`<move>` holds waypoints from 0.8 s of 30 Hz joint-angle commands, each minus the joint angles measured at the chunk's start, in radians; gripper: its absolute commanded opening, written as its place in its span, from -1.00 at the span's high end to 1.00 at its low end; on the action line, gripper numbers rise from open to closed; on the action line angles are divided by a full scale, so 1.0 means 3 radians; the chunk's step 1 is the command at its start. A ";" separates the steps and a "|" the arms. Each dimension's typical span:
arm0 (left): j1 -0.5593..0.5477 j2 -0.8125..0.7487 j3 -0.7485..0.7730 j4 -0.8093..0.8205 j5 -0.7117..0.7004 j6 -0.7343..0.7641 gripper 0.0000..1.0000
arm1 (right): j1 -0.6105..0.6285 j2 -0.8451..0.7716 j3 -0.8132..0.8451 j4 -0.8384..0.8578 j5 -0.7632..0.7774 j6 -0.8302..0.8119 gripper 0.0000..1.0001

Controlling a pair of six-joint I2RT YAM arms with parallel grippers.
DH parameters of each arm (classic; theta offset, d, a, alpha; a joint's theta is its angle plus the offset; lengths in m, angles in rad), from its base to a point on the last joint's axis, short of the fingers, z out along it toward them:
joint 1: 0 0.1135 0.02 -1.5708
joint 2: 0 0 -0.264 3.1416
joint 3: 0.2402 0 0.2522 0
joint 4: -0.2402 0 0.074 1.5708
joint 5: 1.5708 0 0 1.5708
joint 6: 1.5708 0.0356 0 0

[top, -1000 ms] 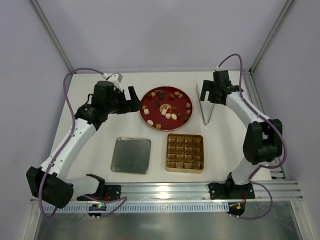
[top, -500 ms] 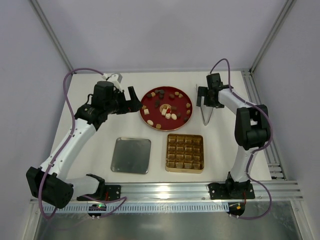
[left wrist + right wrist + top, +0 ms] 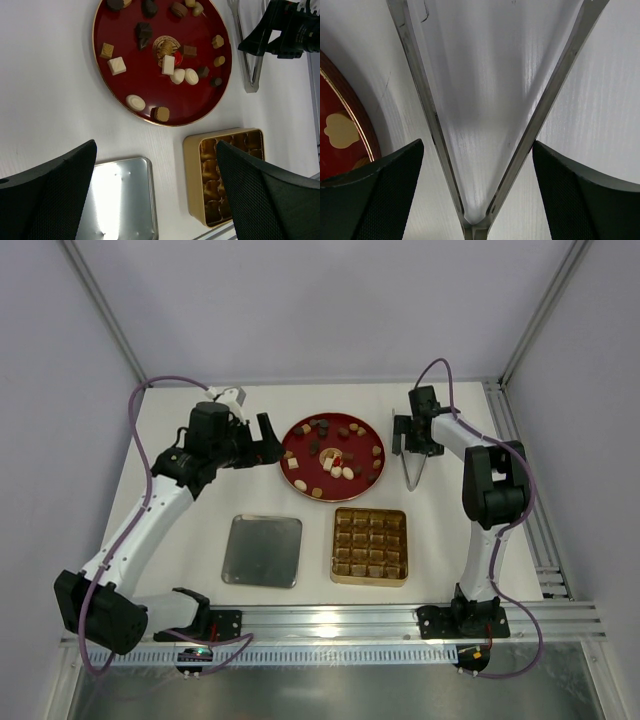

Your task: Pack the chocolate

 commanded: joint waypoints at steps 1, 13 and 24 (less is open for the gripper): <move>0.0018 0.0039 0.0041 0.0030 -0.0016 0.0060 -1.00 | 0.0009 0.0013 0.0110 -0.0016 -0.0057 -0.0044 -0.78; 0.0018 0.0075 0.0015 0.0030 -0.0011 0.0060 -0.99 | 0.0014 0.0100 0.0090 -0.0006 -0.0088 0.0018 -0.70; 0.0013 0.0121 0.0005 0.0041 0.0019 0.0049 -1.00 | 0.0014 0.0157 0.0070 -0.0063 -0.0001 0.0095 -0.61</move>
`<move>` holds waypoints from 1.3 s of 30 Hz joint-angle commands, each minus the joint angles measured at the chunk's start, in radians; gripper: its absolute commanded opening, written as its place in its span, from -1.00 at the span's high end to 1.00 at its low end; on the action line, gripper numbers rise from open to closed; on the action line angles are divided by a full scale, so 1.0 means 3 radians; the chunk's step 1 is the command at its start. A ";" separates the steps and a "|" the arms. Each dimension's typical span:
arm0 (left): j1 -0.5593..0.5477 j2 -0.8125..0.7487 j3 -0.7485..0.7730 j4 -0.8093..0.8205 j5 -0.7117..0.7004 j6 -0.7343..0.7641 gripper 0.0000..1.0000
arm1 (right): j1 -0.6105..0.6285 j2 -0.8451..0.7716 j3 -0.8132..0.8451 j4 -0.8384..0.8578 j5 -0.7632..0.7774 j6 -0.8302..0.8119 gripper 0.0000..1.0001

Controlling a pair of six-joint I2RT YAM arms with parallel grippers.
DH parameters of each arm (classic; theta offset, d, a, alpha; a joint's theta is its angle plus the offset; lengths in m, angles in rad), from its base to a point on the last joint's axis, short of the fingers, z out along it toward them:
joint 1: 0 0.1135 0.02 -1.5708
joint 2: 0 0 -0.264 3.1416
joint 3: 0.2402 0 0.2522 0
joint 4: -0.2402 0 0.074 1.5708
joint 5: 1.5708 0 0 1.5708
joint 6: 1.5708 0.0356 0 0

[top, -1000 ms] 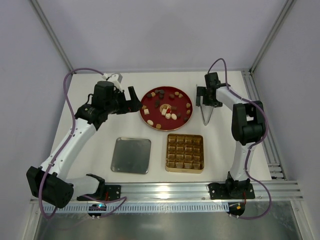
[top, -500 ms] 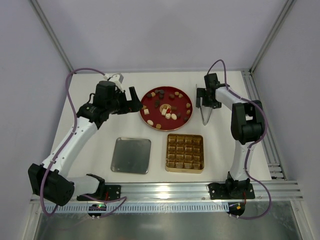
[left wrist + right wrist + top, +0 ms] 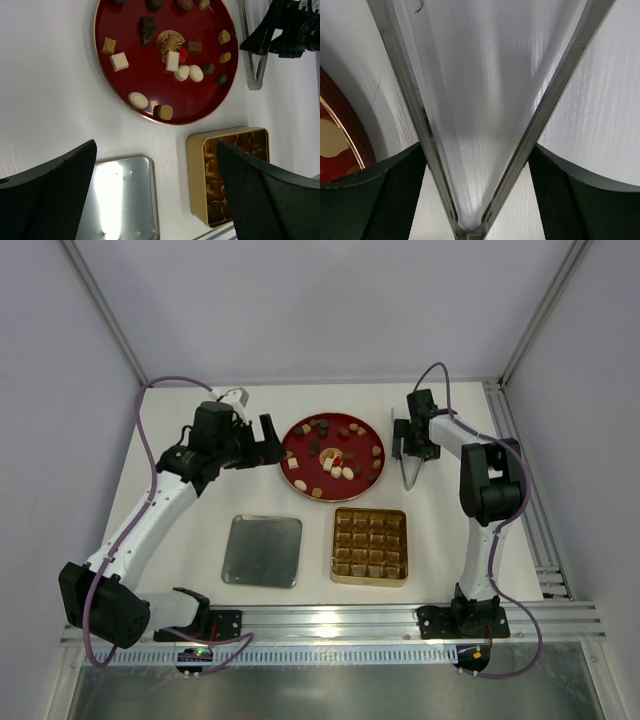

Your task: Pack the chocolate

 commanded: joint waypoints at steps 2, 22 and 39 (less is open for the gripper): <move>0.0018 0.0010 -0.0004 0.0046 0.0019 0.0038 -0.99 | 0.0009 -0.0026 0.0017 -0.0008 0.0060 0.0046 -0.61; 0.0018 -0.0061 -0.0050 0.0076 0.0009 0.0048 -0.99 | 0.0049 -0.0727 0.0124 -0.0298 0.0009 0.0062 -0.21; 0.0024 -0.0092 -0.0091 0.0117 0.0065 0.0018 -0.99 | 0.0172 -0.1315 0.0191 -0.0652 0.0111 0.0143 -0.04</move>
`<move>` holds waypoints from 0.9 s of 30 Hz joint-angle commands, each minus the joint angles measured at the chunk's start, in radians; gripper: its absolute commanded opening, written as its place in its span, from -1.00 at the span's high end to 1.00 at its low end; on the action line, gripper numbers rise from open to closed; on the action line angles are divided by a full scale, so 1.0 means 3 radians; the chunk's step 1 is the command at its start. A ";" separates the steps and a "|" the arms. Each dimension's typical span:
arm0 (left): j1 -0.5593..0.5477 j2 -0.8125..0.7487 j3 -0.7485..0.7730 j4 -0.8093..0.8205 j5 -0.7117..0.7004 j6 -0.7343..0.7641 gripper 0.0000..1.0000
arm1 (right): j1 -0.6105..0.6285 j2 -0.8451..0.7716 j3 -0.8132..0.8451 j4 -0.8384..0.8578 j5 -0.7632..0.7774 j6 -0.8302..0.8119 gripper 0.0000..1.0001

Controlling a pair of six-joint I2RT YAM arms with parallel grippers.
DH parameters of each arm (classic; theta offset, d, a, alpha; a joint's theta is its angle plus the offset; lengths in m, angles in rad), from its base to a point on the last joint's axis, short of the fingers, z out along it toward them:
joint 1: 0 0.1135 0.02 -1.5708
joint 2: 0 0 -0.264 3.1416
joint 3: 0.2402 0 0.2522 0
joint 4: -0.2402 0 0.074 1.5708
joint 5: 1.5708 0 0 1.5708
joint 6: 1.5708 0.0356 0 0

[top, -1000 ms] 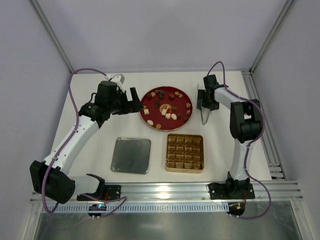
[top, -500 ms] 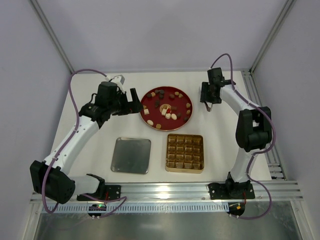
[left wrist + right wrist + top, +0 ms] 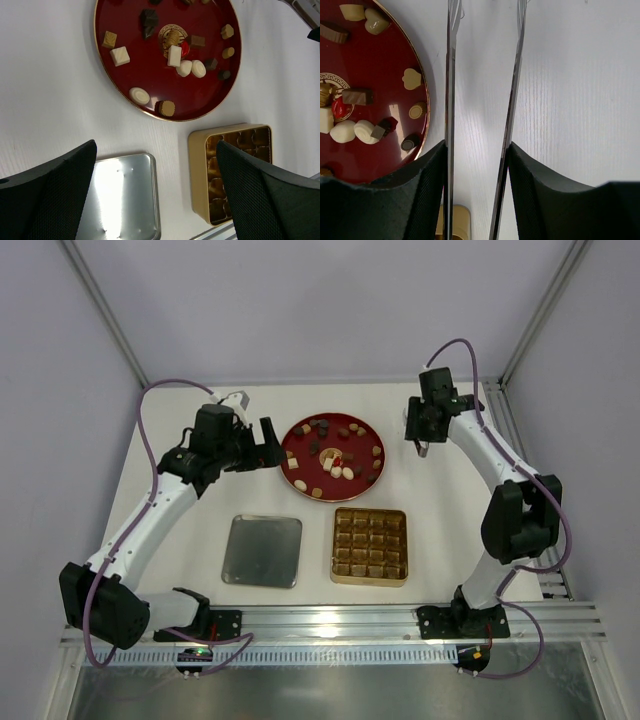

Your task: Pack the chocolate

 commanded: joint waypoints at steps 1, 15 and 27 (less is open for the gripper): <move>0.0024 -0.0086 -0.0025 0.0114 0.0051 0.0025 -0.99 | 0.0082 -0.0299 0.0122 -0.0065 0.0059 0.0065 -0.03; 0.0024 -0.0075 -0.0025 0.0124 0.0062 0.0015 -0.99 | 0.0803 -0.0617 0.0137 -0.0255 -0.0114 0.0203 0.02; 0.0024 -0.0075 -0.0055 0.0124 0.0046 0.0010 -0.99 | 0.1135 -0.0565 -0.0087 -0.0209 -0.0242 0.0228 0.07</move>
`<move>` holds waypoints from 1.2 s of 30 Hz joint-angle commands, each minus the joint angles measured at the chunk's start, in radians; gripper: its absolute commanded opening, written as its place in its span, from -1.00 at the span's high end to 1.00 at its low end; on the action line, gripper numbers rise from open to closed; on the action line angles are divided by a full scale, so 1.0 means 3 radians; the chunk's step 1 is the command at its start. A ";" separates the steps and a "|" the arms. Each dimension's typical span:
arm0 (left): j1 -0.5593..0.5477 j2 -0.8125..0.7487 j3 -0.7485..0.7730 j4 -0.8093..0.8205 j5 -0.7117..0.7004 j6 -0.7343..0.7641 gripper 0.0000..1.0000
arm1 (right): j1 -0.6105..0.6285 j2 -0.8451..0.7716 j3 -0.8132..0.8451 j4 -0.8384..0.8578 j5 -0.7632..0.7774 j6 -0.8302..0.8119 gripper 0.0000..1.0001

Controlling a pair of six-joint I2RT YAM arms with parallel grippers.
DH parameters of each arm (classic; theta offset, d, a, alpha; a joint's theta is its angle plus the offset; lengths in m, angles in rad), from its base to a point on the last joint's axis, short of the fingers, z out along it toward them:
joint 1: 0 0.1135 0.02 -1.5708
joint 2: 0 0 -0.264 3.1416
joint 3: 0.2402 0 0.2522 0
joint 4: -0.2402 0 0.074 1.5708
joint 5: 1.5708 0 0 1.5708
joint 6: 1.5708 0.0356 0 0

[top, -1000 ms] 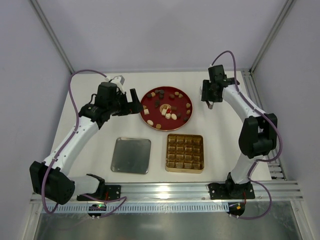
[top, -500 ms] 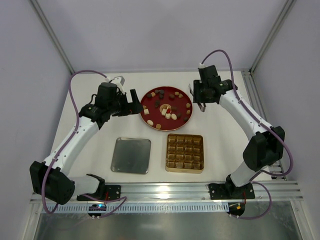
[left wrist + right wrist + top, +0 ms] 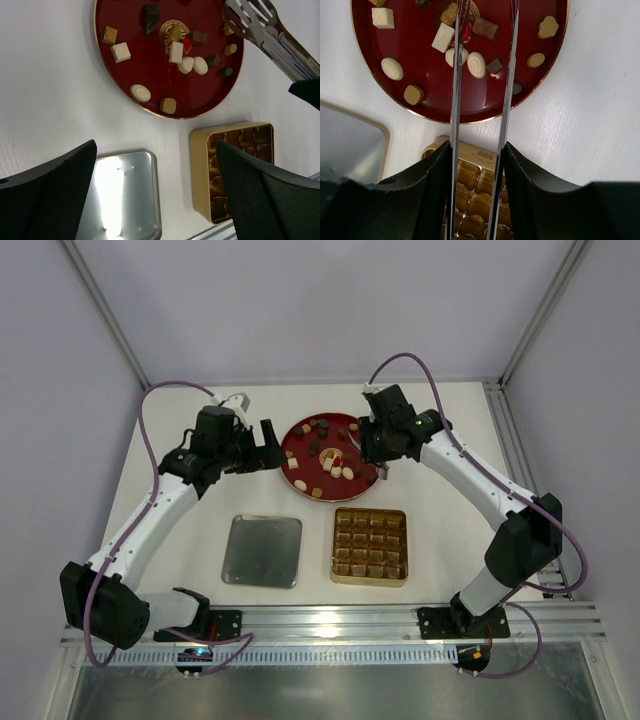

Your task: Pack the chocolate

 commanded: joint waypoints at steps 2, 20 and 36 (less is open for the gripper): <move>0.0023 -0.0073 -0.0004 0.0119 0.0039 0.0006 -0.99 | 0.0073 -0.0058 -0.0090 0.0093 -0.0083 0.0018 0.08; 0.0024 -0.0047 -0.0015 0.0124 0.0044 0.0016 -0.99 | 0.0108 0.0264 -0.0234 0.0164 -0.0099 -0.0130 0.08; 0.0034 -0.0027 -0.0015 0.0119 0.0039 0.0037 -0.99 | 0.0103 0.0494 -0.0167 0.0205 -0.0088 -0.0171 0.08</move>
